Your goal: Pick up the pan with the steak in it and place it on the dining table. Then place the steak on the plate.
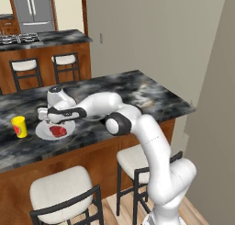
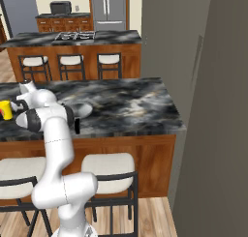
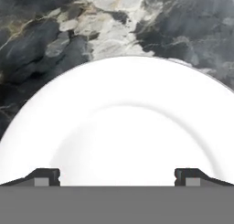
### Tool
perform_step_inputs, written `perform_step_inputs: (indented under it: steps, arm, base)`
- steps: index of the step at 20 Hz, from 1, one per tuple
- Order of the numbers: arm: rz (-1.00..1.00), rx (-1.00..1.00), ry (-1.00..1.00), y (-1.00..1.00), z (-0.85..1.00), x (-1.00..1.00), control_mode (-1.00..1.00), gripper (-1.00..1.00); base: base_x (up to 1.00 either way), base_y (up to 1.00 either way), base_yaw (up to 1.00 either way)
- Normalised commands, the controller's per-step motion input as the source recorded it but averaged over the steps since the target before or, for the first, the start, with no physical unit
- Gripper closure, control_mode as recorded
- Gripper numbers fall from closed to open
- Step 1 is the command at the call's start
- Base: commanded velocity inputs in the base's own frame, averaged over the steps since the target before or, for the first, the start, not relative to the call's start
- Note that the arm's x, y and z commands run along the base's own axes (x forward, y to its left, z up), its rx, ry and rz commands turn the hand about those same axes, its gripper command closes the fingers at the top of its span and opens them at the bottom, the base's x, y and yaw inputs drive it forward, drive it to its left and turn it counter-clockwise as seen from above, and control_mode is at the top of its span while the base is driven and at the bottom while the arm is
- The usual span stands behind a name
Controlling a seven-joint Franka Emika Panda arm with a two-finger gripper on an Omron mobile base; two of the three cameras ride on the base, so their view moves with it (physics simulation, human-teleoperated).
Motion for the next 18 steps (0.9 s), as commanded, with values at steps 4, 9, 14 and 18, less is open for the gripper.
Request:
perform_step_inputs:
  steps: [4, 9, 14, 18]
  arm:
    - [-0.03, 0.05, 0.01, 0.07, 0.51, -0.18, -1.00, -1.00]
    - [0.00, 0.10, 0.00, 0.01, 0.90, -0.65, -1.00, -1.00]
    - [0.04, 0.10, 0.00, 0.00, 0.95, -0.74, -1.00, -1.00]
    - [0.03, 0.13, 0.00, -0.16, 0.59, -0.93, -1.00, -1.00]
  base:
    - [0.00, 0.00, 0.00]
    - [0.00, 0.00, 0.00]
    - [0.00, 0.00, 0.00]
    - [0.00, 0.00, 0.00]
